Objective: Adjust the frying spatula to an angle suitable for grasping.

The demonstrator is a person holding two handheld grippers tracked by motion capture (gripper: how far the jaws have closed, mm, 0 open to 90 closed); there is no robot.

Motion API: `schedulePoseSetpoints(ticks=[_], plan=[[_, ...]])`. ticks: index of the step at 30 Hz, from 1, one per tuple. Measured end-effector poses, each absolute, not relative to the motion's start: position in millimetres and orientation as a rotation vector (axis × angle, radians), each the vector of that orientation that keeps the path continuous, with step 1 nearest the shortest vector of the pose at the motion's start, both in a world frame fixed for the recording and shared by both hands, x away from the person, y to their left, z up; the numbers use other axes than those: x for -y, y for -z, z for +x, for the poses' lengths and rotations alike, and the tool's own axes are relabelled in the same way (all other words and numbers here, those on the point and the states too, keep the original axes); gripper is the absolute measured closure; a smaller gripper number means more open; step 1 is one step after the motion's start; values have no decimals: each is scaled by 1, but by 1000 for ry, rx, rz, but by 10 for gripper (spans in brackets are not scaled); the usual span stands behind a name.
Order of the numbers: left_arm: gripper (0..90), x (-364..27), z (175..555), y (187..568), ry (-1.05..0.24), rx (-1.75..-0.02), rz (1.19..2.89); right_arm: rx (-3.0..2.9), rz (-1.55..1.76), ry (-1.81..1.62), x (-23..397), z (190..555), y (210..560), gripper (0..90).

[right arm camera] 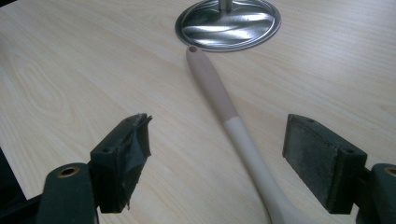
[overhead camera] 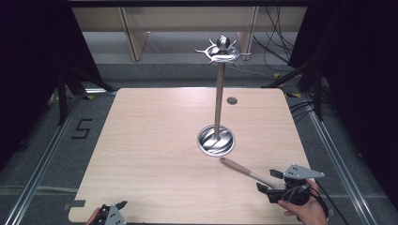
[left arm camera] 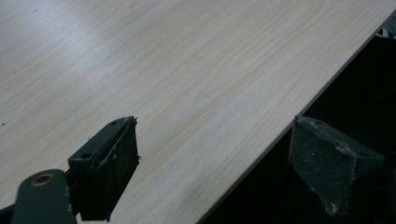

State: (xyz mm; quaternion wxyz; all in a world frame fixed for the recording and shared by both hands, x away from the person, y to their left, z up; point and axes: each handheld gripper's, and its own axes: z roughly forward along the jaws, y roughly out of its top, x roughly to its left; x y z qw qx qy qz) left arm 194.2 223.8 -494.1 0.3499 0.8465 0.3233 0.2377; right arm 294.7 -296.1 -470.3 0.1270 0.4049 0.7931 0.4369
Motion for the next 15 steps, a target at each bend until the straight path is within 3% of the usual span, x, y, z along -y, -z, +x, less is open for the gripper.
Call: schedulePoseSetpoints(ticks=[15], plan=[[151,-224,194,495,-610,-836,2193,-2343,1113,-1230,294,300,466,251]])
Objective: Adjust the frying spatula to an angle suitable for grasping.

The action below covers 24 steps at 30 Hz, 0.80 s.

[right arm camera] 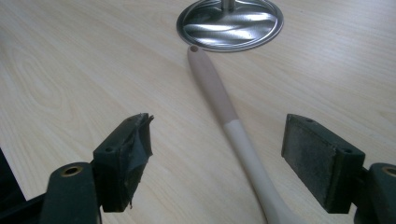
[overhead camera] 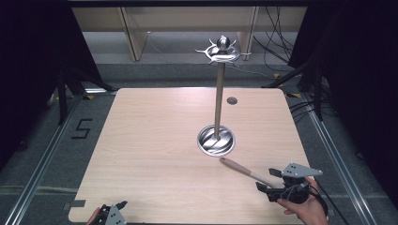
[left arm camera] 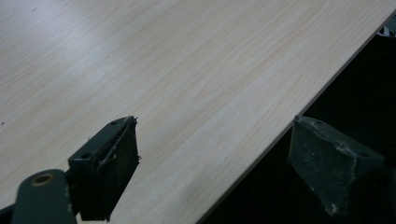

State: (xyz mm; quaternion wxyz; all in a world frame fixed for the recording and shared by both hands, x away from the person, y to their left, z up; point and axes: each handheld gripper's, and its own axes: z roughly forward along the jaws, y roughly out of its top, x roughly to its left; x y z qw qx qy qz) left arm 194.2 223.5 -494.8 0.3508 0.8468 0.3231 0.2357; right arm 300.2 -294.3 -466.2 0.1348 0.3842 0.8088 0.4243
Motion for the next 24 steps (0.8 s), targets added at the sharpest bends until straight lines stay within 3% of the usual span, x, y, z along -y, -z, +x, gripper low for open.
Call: schedulePoseSetpoints(ticks=[15,24], plan=[[152,-223,194,495,-606,-843,2184,-2455,1055,-1059,285,314,457,274],[151,-222,194,496,-606,-844,2180,-2498,966,-913,276,323,453,344]])
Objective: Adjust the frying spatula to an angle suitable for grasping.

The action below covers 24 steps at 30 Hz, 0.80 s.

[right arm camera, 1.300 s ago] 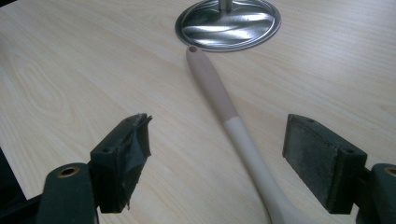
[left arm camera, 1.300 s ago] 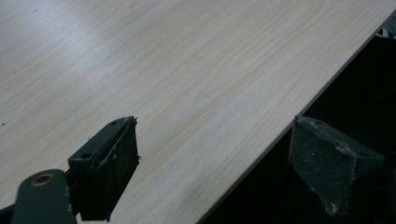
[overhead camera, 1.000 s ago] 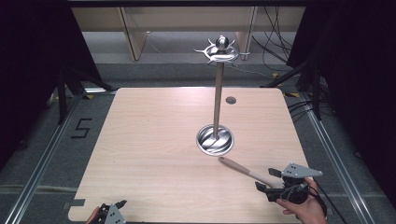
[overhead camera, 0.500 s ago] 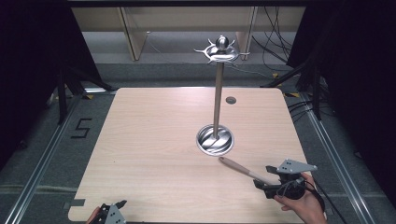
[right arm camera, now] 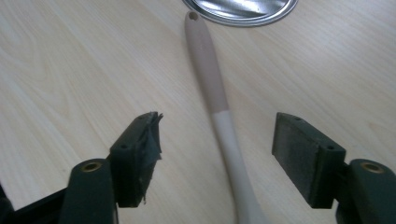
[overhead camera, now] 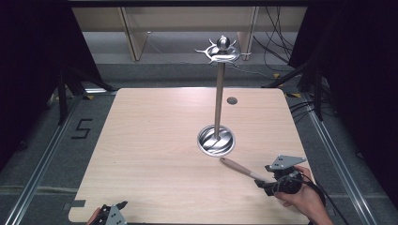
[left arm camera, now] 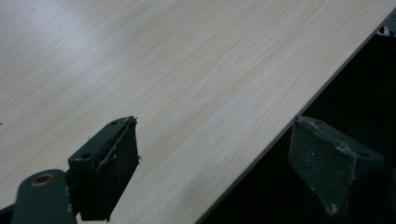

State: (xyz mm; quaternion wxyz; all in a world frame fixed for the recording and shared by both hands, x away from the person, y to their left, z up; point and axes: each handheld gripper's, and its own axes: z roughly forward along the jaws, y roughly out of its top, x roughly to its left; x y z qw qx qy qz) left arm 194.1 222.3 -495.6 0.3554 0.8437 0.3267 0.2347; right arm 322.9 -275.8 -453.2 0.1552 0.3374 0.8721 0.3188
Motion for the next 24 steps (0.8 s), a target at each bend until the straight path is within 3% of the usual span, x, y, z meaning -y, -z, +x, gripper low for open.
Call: schedulePoseSetpoints(ticks=[24], plan=[[151,-222,194,496,-615,-846,2186,-2756,892,-578,239,365,458,499]])
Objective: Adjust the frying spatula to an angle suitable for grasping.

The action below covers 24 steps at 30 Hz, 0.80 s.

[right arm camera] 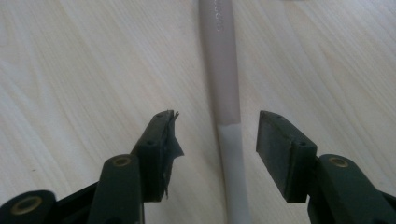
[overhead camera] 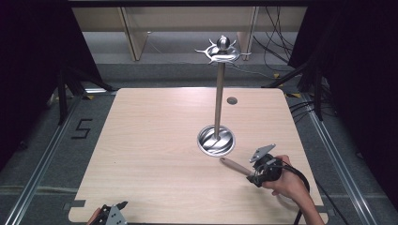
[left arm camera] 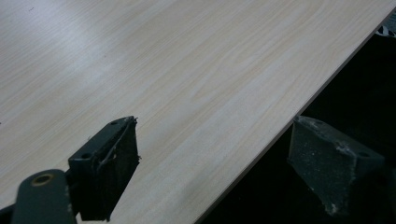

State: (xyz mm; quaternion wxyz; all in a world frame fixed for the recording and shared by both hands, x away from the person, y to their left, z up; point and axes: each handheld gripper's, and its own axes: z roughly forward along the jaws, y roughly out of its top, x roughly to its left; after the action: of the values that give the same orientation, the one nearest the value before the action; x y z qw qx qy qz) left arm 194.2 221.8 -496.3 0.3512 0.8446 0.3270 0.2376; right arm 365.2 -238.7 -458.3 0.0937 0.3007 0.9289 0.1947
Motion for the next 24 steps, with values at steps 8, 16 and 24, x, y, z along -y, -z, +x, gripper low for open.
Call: schedulePoseSetpoints(ticks=[8,16,24], plan=[[151,-223,194,495,-605,-839,2190,-2826,869,-467,228,377,464,571],[151,-223,194,495,-606,-834,2188,-2848,848,-386,225,385,467,607],[151,-222,194,496,-602,-845,2179,-2879,886,-365,224,393,470,668]])
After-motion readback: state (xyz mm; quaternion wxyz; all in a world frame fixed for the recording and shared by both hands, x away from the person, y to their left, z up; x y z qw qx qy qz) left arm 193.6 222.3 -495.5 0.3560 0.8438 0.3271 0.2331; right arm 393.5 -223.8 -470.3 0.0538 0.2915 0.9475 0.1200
